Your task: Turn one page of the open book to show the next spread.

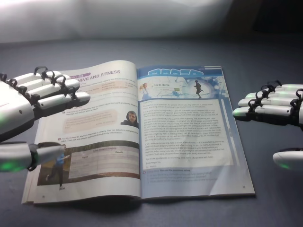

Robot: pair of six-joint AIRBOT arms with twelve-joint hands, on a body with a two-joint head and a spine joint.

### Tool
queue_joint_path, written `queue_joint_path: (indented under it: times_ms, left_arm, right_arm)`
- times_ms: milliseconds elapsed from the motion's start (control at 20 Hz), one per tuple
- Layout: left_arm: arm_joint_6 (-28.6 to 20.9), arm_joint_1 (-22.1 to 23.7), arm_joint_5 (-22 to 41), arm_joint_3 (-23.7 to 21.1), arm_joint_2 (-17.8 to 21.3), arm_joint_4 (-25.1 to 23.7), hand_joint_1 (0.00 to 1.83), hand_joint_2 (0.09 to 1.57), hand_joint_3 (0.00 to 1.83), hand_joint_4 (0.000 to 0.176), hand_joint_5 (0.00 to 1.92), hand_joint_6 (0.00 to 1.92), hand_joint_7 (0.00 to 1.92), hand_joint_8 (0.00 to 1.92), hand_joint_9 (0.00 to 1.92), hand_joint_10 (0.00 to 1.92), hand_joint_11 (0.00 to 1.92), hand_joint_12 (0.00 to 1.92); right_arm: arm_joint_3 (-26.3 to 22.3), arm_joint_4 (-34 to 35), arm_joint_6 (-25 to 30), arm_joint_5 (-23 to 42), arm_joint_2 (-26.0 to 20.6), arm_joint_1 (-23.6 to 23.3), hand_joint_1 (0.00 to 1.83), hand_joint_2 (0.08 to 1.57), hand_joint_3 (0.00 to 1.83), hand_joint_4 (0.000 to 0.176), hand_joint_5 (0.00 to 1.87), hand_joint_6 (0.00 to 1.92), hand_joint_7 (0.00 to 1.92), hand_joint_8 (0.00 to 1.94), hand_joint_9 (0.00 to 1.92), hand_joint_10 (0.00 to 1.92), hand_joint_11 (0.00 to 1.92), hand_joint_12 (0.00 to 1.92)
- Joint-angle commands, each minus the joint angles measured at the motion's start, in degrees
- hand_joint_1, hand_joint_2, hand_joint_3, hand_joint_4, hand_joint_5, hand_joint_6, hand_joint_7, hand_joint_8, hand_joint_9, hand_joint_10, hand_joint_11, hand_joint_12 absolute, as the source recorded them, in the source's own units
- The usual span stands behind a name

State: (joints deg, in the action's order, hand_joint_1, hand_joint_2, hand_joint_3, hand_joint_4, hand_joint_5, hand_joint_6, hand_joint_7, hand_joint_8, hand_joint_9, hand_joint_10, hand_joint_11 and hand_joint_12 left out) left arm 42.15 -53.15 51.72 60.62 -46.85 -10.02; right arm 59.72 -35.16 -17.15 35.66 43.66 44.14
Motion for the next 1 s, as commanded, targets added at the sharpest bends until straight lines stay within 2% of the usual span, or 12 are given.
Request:
queue_joint_path:
  times_ms: [0, 100, 200, 400, 450, 500, 550, 600, 750, 850, 900, 950]
  left_arm:
    - [-0.1, 0.1, 7.1, -0.3, 0.6, 1.1, 0.25, 1.38, 0.01, 0.019, 0.11, 0.03, 0.02, 0.01, 0.0, 0.0, 0.01, 0.0]
    - [-0.1, 0.0, 7.3, -0.4, 0.7, 1.1, 0.25, 1.39, 0.01, 0.0, 0.09, 0.01, 0.02, 0.0, 0.0, 0.0, 0.0, 0.0]
    - [-0.1, 0.0, 7.5, -0.4, 0.7, 1.2, 0.21, 1.4, 0.01, 0.0, 0.07, 0.0, 0.01, 0.0, 0.0, 0.0, 0.0, 0.0]
    - [0.0, -0.2, 8.8, -0.4, 0.9, 2.3, 0.15, 1.4, 0.0, 0.019, 0.05, 0.0, 0.0, 0.0, 0.0, 0.0, 0.01, 0.01]
    - [0.1, -0.3, 8.9, -0.4, 0.9, 2.5, 0.08, 1.4, 0.0, 0.019, 0.05, 0.0, 0.0, 0.0, 0.0, 0.0, 0.01, 0.01]
    - [0.2, -0.4, 9.1, -0.5, 1.1, 2.7, 0.05, 1.4, 0.0, 0.009, 0.06, 0.0, 0.0, 0.0, 0.0, 0.0, 0.0, 0.1]
    - [0.5, -0.7, 9.3, -0.6, 1.3, 3.1, 0.07, 1.4, 0.0, 0.034, 0.03, 0.0, 0.0, 0.0, 0.0, 0.0, 0.0, 0.02]
    - [0.7, -0.9, 9.5, -0.8, 1.5, 3.6, 0.06, 1.41, 0.0, 0.034, 0.03, 0.0, 0.0, 0.0, 0.0, 0.0, 0.0, 0.0]
    - [1.5, -1.6, 10.9, -1.1, 1.9, 5.1, 0.28, 1.4, 0.0, 0.0, 0.11, 0.02, 0.0, 0.0, 0.0, 0.0, 0.02, 0.02]
    - [1.7, -2.1, 11.4, -1.3, 2.2, 5.7, 0.28, 1.4, 0.0, 0.0, 0.12, 0.0, 0.0, 0.0, 0.0, 0.0, 0.0, 0.12]
    - [1.9, -2.4, 11.8, -1.5, 2.4, 6.1, 0.26, 1.41, 0.01, 0.008, 0.09, 0.01, 0.0, 0.0, 0.0, 0.0, 0.0, 0.02]
    - [2.1, -2.6, 12.1, -1.6, 2.6, 6.4, 0.28, 1.41, 0.0, 0.0, 0.1, 0.01, 0.0, 0.0, 0.0, 0.0, 0.0, 0.0]
  right_arm:
    - [-0.3, 1.5, 0.3, 4.5, -0.3, -0.7, 0.21, 1.33, 0.03, 0.0, 0.03, 0.04, 0.0, 0.0, 0.0, 0.0, 0.0, 0.0]
    - [-0.3, 0.9, 0.4, 4.6, -0.3, -0.7, 0.17, 1.33, 0.02, 0.0, 0.02, 0.02, 0.0, 0.0, 0.0, 0.0, 0.0, 0.0]
    - [-0.3, -0.2, 0.7, 4.1, -0.1, -1.0, 0.21, 1.32, 0.01, 0.0, 0.06, 0.04, 0.0, 0.0, 0.0, 0.0, 0.0, 0.0]
    - [0.4, -7.2, 4.8, 0.8, 1.7, -3.0, 0.17, 1.32, 0.0, 0.0, 0.18, 0.04, 0.02, 0.01, 0.0, 0.0, 0.0, 0.0]
    - [0.6, -8.1, 5.5, 0.6, 2.0, -3.2, 0.13, 1.32, 0.0, 0.0, 0.17, 0.02, 0.02, 0.01, 0.0, 0.0, 0.0, 0.0]
    - [1.0, -9.8, 6.9, 0.1, 2.5, -3.5, 0.1, 1.33, 0.0, 0.0, 0.13, 0.01, 0.0, 0.0, 0.0, 0.0, 0.0, 0.0]
    - [1.8, -12.7, 9.7, -0.6, 3.6, -3.9, 0.11, 1.32, 0.0, 0.0, 0.13, 0.0, 0.0, 0.0, 0.0, 0.0, 0.0, 0.0]
    - [2.1, -13.9, 10.9, -1.0, 4.0, -4.0, 0.14, 1.32, 0.0, 0.0, 0.15, 0.01, 0.02, 0.01, 0.0, 0.0, 0.0, 0.0]
    - [3.0, -17.6, 13.9, -2.3, 5.7, -4.2, 0.13, 1.32, 0.0, 0.0, 0.14, 0.0, 0.0, 0.0, 0.0, 0.0, 0.0, 0.0]
    - [3.7, -19.4, 15.8, -2.9, 6.6, -4.2, 0.02, 1.32, 0.0, 0.0, 0.1, 0.0, 0.0, 0.0, 0.0, 0.0, 0.0, 0.0]
    - [4.1, -20.3, 16.7, -3.1, 7.1, -4.2, 0.0, 1.32, 0.0, 0.0, 0.11, 0.01, 0.02, 0.01, 0.0, 0.0, 0.0, 0.0]
    - [4.2, -20.7, 17.0, -3.2, 7.4, -4.2, 0.0, 1.31, 0.0, 0.0, 0.12, 0.01, 0.02, 0.01, 0.0, 0.0, 0.0, 0.0]
